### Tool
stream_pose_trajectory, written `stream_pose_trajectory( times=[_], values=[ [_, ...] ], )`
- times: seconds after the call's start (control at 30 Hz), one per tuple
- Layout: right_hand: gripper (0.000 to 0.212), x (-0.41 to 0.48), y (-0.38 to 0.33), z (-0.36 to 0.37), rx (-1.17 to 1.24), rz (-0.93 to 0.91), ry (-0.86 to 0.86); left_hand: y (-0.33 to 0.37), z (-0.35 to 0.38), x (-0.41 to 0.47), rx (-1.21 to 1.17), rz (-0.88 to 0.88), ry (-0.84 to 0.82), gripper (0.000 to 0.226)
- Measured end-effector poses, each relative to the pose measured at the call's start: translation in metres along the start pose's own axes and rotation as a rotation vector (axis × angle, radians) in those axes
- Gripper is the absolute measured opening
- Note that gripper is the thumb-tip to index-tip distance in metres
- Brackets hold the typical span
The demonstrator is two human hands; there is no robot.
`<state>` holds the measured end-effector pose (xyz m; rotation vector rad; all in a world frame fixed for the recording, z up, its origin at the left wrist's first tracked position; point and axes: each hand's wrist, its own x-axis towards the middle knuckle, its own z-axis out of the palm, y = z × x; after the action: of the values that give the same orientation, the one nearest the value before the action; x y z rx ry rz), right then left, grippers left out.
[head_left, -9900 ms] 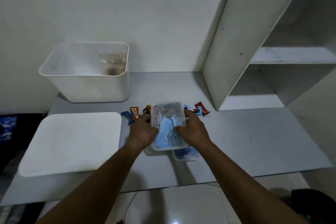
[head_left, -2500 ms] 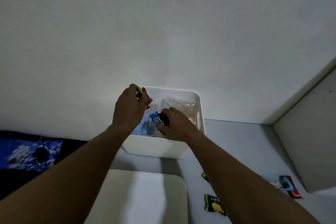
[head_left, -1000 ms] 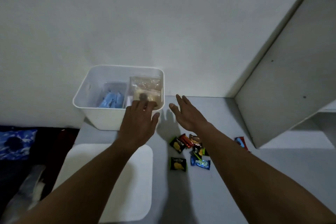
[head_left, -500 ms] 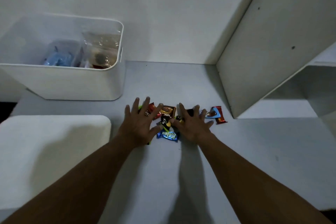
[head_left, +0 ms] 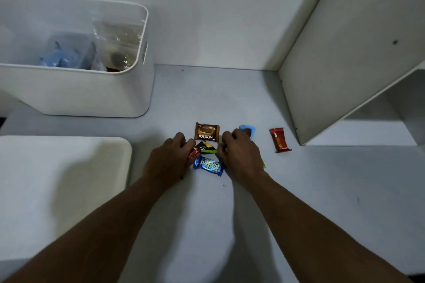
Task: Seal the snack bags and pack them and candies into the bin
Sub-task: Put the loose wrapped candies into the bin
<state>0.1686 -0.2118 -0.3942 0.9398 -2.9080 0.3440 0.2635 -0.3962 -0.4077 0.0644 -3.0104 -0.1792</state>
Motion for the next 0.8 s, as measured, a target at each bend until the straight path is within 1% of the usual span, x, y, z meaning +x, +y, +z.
stream_pose_trajectory(
  times=[0.13, 0.2, 0.3, 0.43, 0.57, 0.7, 0.8],
  values=[
    [0.017, 0.007, 0.0, -0.014, 0.068, 0.036, -0.058, -0.003, -0.014, -0.003, -0.027, -0.039, 0.041, 0.027],
    [0.018, 0.013, -0.004, -0.023, 0.076, 0.062, -0.058, 0.0, -0.03, -0.003, -0.065, -0.071, 0.082, 0.028],
    [0.019, 0.022, -0.016, -0.048, 0.135, 0.087, -0.019, 0.006, -0.066, -0.002, -0.097, -0.107, 0.154, 0.028],
    [0.017, 0.046, -0.051, -0.1, 0.235, 0.05, 0.064, -0.002, -0.132, 0.007, -0.12, -0.153, 0.259, 0.029],
    [0.014, 0.085, -0.107, -0.151, 0.392, 0.037, 0.137, -0.04, -0.196, 0.01, -0.114, -0.252, 0.384, 0.024],
    [0.013, 0.119, -0.171, -0.188, 0.468, -0.02, 0.137, -0.094, -0.247, 0.01, -0.092, -0.348, 0.499, 0.028],
    [0.011, 0.141, -0.213, -0.201, 0.537, -0.025, 0.127, -0.13, -0.274, 0.015, -0.105, -0.432, 0.563, 0.03]
  ],
)
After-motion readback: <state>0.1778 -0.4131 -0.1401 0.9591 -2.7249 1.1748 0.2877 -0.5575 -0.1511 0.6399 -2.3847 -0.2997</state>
